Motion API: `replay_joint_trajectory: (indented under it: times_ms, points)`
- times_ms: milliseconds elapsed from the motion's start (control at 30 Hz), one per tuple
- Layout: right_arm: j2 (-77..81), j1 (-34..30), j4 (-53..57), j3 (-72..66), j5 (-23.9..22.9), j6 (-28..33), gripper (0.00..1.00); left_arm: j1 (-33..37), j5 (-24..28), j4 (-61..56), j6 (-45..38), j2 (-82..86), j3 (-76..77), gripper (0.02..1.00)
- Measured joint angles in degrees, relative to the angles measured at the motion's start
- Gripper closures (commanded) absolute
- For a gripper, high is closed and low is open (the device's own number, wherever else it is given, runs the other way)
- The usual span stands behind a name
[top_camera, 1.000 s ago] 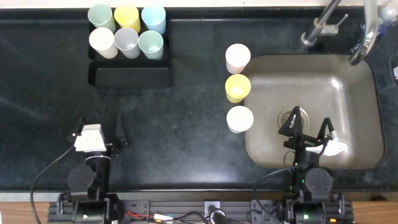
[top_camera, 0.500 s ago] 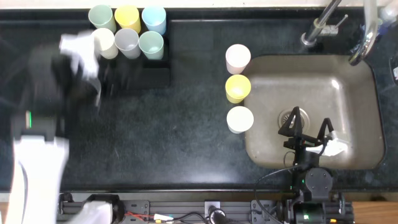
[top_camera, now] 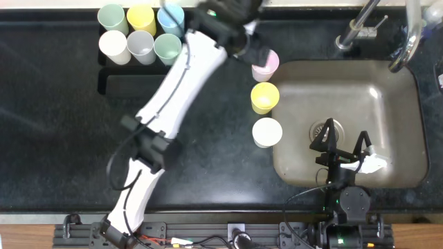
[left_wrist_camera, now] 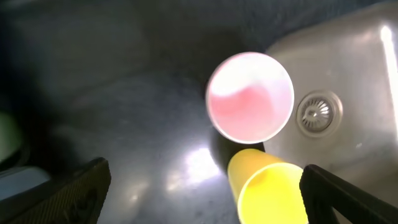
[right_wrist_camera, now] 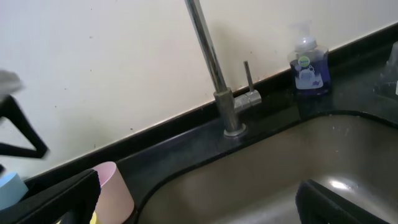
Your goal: Store Cups
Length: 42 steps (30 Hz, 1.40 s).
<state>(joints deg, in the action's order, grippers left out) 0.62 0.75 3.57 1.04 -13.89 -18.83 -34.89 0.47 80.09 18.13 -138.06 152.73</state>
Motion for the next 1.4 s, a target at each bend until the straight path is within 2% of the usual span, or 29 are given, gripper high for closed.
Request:
replay_joint_trajectory:
  times_ms: [400, 933, 1033, 1067, 1100, 1133, 1167, 1200, 1400]
  points:
    - [0.0, 0.0, 0.0, 0.0, 0.0, 0.0, 0.003, 0.5, -2.4, -1.3, 1.2, -4.5, 0.8, 0.029]
    - [0.0, 0.0, 0.0, 0.0, 0.0, 0.0, 0.005, 0.5, -1.1, -3.4, 1.2, -9.0, 1.1, 0.036]
    - [0.0, 0.0, 0.0, 0.0, 0.0, 0.0, 0.003, 0.5, -1.1, -3.5, 1.2, -10.3, 1.1, 0.066]
    - [0.0, 0.0, 0.0, 0.0, 0.0, 0.0, 0.005, 0.5, -1.1, -3.5, 1.3, -10.5, 1.1, 0.112]
    - [0.0, 0.0, 0.0, 0.0, 0.0, 0.0, 0.005, 0.5, -1.1, -3.7, 1.3, -10.6, 1.1, 0.288]
    - [0.0, 0.0, 0.0, 0.0, 0.0, 0.0, 0.003, 0.5, -1.1, -4.0, 1.4, -10.6, 1.1, 0.641]
    - [0.0, 0.0, 0.0, 0.0, 0.0, 0.0, 0.005, 0.5, -1.1, -4.1, 1.5, -10.6, 1.1, 0.945]
    - [0.0, 0.0, 0.0, 0.0, 0.0, 0.0, 0.003, 0.5, -1.0, -4.1, 1.6, -10.6, 1.1, 0.982]
    - [0.0, 0.0, 0.0, 0.0, 0.0, 0.0, 0.003, 0.5, -0.1, -5.9, 1.5, -10.6, 1.7, 0.982]
